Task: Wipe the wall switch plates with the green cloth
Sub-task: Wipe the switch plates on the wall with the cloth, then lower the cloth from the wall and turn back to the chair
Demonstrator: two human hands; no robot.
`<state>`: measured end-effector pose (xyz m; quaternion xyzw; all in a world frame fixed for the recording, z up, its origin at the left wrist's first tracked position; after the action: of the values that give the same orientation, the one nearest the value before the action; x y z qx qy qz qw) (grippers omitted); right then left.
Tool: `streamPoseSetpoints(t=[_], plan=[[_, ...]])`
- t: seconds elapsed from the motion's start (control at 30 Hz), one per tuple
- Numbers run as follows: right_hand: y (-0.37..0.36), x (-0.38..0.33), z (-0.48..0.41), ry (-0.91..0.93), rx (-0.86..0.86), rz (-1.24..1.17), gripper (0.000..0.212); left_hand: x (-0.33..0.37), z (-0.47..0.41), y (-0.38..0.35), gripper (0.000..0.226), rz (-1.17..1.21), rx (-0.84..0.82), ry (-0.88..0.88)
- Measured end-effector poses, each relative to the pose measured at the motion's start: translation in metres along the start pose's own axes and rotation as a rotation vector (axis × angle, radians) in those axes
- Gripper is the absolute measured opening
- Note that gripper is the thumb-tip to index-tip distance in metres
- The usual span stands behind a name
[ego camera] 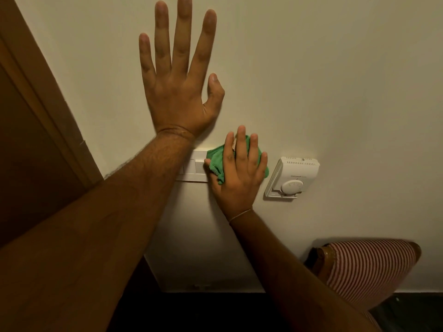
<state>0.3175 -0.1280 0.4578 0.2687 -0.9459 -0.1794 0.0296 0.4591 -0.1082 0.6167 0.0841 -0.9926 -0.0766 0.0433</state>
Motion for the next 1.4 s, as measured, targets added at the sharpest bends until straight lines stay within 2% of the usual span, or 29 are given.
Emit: streamPoseSetpoints(t=[0.1,0.2,0.33,0.47,0.8,0.9,1.1,1.4], plan=[[0.003,0.007,0.002,0.015,0.021,0.007,0.083,0.0,-0.001,0.002,0.097,0.033,-0.015,-0.008],[0.002,0.024,0.012,0.042,0.016,0.019,0.071,0.0,0.0,0.002,0.097,0.044,-0.026,-0.023],[0.0,0.03,0.009,0.089,0.01,-0.009,0.068,-0.001,0.003,0.0,0.096,0.066,-0.036,-0.026],[0.005,0.027,-0.005,0.044,-0.006,-0.057,0.052,-0.001,0.001,0.004,0.095,0.103,-0.06,-0.023],[0.047,0.04,-0.11,0.004,0.113,-0.069,0.061,0.014,-0.001,0.032,0.091,0.114,-0.253,0.058],[0.069,0.045,-0.143,0.019,0.168,-0.048,0.064,0.023,-0.006,0.044,0.094,0.112,-0.24,0.037],[0.113,0.053,-0.185,0.014,0.264,-0.028,0.055,0.034,-0.029,0.063,0.096,0.1,-0.178,0.047],[0.143,0.095,-0.19,-0.01,0.311,0.037,0.059,0.086,-0.036,0.072,0.094,0.185,-0.156,0.023]])
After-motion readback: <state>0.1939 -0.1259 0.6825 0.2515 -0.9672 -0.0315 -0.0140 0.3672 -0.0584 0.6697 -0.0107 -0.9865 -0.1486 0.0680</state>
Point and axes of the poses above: each hand's wrist, its own z-axis away from the middle knuckle, its own y-axis out of the back of the hand, x = y × z, the point moved 3 cm from there along -z, towards the middle knuckle, and after that the axes turned 13 degrees about z, right-handed, at the moved point
